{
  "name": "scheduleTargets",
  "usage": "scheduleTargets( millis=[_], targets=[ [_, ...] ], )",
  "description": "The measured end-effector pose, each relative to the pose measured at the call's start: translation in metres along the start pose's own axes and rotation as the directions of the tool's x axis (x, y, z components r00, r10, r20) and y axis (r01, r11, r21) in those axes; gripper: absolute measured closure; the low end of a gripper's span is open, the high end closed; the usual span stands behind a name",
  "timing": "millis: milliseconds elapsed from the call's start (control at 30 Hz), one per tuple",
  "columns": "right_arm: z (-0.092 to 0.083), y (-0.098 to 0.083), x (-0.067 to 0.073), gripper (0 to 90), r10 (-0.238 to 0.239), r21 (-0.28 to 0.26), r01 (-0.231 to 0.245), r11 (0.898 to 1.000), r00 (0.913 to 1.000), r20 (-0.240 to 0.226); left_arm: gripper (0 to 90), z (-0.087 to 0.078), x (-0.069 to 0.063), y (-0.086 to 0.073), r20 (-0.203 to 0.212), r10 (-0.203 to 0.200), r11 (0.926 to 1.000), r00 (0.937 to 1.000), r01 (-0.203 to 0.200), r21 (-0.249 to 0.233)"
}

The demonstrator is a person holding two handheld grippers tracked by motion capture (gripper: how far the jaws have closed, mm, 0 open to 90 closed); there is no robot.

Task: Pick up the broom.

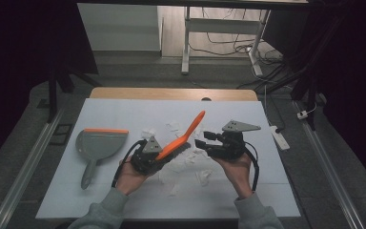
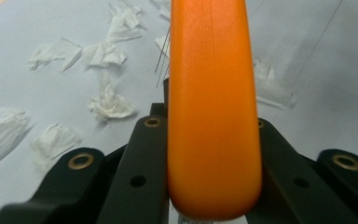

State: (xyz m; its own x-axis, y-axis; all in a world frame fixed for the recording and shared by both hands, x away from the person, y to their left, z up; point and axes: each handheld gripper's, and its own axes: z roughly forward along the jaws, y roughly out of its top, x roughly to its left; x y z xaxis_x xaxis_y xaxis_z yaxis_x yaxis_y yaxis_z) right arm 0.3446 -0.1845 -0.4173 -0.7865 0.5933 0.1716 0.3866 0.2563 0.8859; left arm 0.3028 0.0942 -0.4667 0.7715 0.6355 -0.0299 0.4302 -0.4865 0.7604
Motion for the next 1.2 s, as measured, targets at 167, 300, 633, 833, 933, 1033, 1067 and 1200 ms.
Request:
scheduleTargets(
  millis=[167, 300, 633, 833, 933, 1033, 1067, 1200],
  targets=[
    [-0.009, 0.006, 0.004, 43.4, -0.101, 0.069, 0.104, 0.992, 0.9941, -0.039, 80.4, -0.005, 0.004, 0.002, 0.022, 0.023, 0.9981, 0.9995, -0.024, 0.057],
    [-0.011, 0.008, 0.008, 43.7, -0.161, 0.112, 0.171, 0.979, 0.9825, -0.093, 80.4, -0.006, 0.002, 0.003, 0.012, 0.064, 0.9918, 0.9979, -0.065, 0.110],
    [-0.007, 0.014, 0.037, 42.9, -0.376, 0.193, 0.396, 0.898, 0.9174, -0.130, 80.5, 0.003, -0.013, 0.006, 0.046, 0.163, 0.9628, 0.9855, -0.169, 0.211],
    [0.006, 0.009, 0.049, 39.2, -0.460, 0.286, 0.482, 0.828, 0.8760, -0.145, 80.5, 0.012, -0.028, 0.008, 0.064, 0.228, 0.9411, 0.9714, -0.237, 0.241],
    [0.013, 0.005, 0.050, 39.1, -0.475, 0.330, 0.502, 0.799, 0.8644, -0.165, 80.5, 0.014, -0.033, 0.008, 0.077, 0.254, 0.9316, 0.9642, -0.265, 0.249],
    [0.020, 0.000, 0.053, 39.2, -0.489, 0.383, 0.521, 0.763, 0.8525, -0.185, 80.5, 0.015, -0.037, 0.009, 0.088, 0.266, 0.9272, 0.9599, -0.280, 0.249],
    [0.020, 0.000, 0.053, 39.2, -0.489, 0.383, 0.521, 0.763, 0.8525, -0.185, 80.5, 0.015, -0.038, 0.009, 0.089, 0.273, 0.9248, 0.9579, -0.287, 0.250],
    [0.030, -0.006, 0.058, 46.8, -0.530, 0.439, 0.576, 0.689, 0.8143, -0.237, 80.5, 0.015, -0.042, 0.010, 0.112, 0.301, 0.9128, 0.9469, -0.320, 0.253]
  ],
)
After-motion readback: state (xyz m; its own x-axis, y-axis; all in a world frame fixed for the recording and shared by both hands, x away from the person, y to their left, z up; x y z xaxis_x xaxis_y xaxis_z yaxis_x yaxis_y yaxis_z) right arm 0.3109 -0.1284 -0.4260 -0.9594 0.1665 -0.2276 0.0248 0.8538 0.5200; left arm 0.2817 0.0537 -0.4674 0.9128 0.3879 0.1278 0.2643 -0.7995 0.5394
